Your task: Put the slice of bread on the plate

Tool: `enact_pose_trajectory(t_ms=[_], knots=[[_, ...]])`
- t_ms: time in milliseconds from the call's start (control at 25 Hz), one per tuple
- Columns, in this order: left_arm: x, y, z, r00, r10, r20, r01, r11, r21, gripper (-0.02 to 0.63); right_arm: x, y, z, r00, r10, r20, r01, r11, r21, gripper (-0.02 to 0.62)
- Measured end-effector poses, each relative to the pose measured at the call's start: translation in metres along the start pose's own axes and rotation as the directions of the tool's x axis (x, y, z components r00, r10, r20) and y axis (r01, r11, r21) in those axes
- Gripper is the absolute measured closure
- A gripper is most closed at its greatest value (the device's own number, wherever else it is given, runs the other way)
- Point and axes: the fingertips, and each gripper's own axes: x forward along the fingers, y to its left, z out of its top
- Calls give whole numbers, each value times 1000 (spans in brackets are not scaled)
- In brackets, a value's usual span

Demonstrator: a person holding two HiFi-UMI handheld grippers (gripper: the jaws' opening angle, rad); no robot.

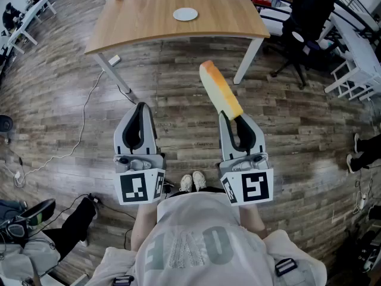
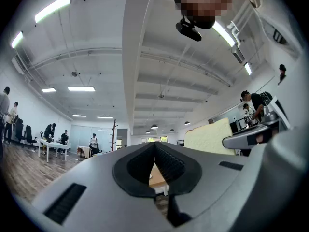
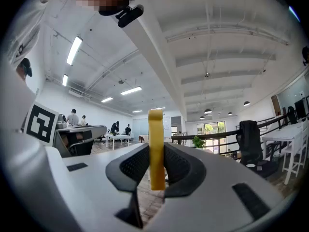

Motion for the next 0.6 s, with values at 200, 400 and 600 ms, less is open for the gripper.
enact_pose_trajectory(t_ms=[200, 400, 600], knots=[[8, 6, -3, 1000, 27, -2, -27, 1000, 12, 598, 3, -9, -2, 1000, -5, -4, 5, 1000, 1, 511], [12, 3, -3, 999, 43, 1, -43, 999, 27, 598, -2, -22, -5, 1000, 3, 5, -3, 1000, 16, 509], [15, 4, -2, 997, 73, 13, -74, 996, 44, 598, -1, -38, -21, 1000, -1, 3, 1, 999, 43, 509]])
